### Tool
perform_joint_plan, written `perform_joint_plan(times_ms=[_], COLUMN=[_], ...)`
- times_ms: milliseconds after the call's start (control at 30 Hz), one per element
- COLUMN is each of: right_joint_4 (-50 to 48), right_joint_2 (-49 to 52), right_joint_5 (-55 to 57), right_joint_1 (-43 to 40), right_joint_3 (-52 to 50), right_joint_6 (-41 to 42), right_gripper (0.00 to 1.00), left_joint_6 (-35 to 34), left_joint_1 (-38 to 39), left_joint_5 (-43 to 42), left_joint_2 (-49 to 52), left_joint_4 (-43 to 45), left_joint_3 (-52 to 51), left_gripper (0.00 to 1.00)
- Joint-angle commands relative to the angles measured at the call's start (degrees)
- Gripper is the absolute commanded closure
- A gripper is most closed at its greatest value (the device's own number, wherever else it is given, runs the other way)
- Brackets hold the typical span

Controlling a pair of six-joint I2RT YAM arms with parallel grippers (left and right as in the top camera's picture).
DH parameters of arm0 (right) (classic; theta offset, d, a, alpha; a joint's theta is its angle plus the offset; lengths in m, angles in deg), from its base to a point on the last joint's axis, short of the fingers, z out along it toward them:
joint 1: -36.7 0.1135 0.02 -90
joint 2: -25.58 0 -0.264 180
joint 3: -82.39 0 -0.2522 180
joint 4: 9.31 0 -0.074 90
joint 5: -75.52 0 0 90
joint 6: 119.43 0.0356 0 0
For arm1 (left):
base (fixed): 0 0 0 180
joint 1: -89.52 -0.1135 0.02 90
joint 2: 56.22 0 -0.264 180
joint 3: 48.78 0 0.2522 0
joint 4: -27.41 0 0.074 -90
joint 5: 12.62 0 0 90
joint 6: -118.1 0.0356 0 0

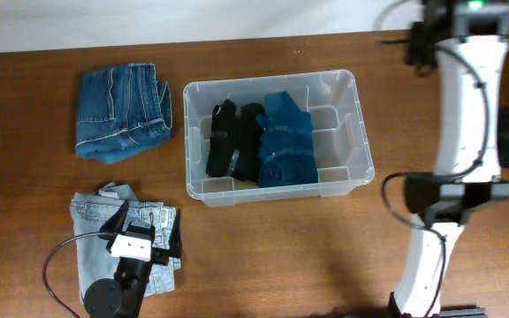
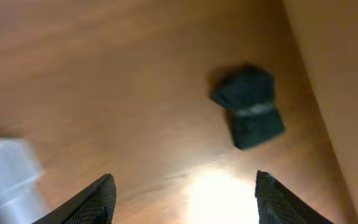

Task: Pack container
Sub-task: 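Press the teal garment flat and withdraw the right gripper, then move the right gripper to the black garment at right and grasp it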

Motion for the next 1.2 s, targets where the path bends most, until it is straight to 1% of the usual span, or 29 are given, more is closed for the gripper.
perform_joint_plan(times_ms=[0,167,300,400,533,633,767,900,933,1167], right_joint_4=[-1.88,-8.70,-14.47,-17.90,-22.29,-24.61,-26.47,-28.09,-28.74,-30.01], right_joint_2=[-0.22,-0.22,-0.22,-0.22,-0.11,0.11,1.42,2.86,3.41,6.69], right_joint_5=[-1.81,-0.90,5.64,5.95,5.95,5.44,3.80,3.15,3.15,4.28], right_joint_1=[-5.22,-11.78,-15.50,-17.94,-21.31,-23.06,-24.06,-23.71,-23.39,-23.02], right_joint_3=[-5.95,-17.20,-25.73,-30.10,-34.05,-36.26,-36.68,-36.74,-36.74,-36.74], right_joint_6=[-2.21,-7.74,-11.74,-16.72,-19.08,-21.55,-23.26,-25.73,-26.23,-27.69], right_gripper=[0.36,0.36,0.34,0.32,0.31,0.31,0.30,0.29,0.28,0.27], left_joint_6=[0.94,0.94,0.94,0.94,0.94,0.94,0.94,0.94,0.94,0.94], left_joint_1=[-0.33,-0.35,-0.33,-0.33,-0.33,-0.33,-0.33,-0.33,-0.33,-0.35], left_joint_5=[-0.28,-0.28,-0.28,-0.28,-0.28,-0.26,-0.28,-0.26,-0.28,-0.28], left_joint_2=[-0.33,-0.33,-0.33,-0.33,-0.33,-0.33,-0.33,-0.33,-0.33,-0.33], left_joint_4=[-0.07,-0.07,-0.07,-0.07,-0.07,-0.07,-0.07,-0.07,-0.07,-0.07], left_joint_3=[-0.35,-0.35,-0.35,-0.35,-0.35,-0.35,-0.35,-0.35,-0.35,-0.35], left_gripper=[0.01,0.01,0.01,0.01,0.01,0.01,0.01,0.01,0.01,0.01])
